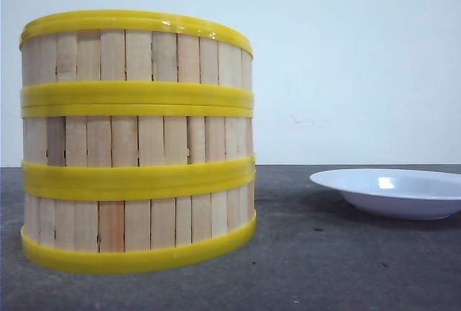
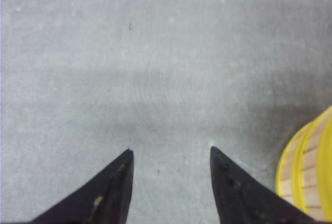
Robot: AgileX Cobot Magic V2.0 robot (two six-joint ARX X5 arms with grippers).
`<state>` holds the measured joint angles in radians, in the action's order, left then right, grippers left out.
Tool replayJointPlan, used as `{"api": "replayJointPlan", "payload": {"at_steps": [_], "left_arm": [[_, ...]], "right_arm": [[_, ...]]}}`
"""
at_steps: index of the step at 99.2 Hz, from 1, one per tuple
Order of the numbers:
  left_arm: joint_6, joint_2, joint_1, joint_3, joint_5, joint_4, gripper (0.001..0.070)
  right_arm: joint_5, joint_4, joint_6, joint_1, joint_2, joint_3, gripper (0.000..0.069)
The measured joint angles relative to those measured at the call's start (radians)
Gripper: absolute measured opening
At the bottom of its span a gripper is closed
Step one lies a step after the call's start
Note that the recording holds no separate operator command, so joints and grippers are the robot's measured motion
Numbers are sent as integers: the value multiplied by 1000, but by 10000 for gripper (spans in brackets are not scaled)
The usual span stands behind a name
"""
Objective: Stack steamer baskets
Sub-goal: 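Lift the lid off the white plate and carry it over the stack, then lower the lid onto the top basket and open the right gripper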
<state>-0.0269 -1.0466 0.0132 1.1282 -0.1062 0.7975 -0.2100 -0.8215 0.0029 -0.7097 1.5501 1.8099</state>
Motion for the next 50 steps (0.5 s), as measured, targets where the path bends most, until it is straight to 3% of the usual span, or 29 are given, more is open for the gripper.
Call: {"api": "replayJointPlan", "payload": {"at_steps": [50], "left_arm": [[17,0,0,0,0,1,269]], "right_arm": [[1,4,-3,-84,174,3,53]]}}
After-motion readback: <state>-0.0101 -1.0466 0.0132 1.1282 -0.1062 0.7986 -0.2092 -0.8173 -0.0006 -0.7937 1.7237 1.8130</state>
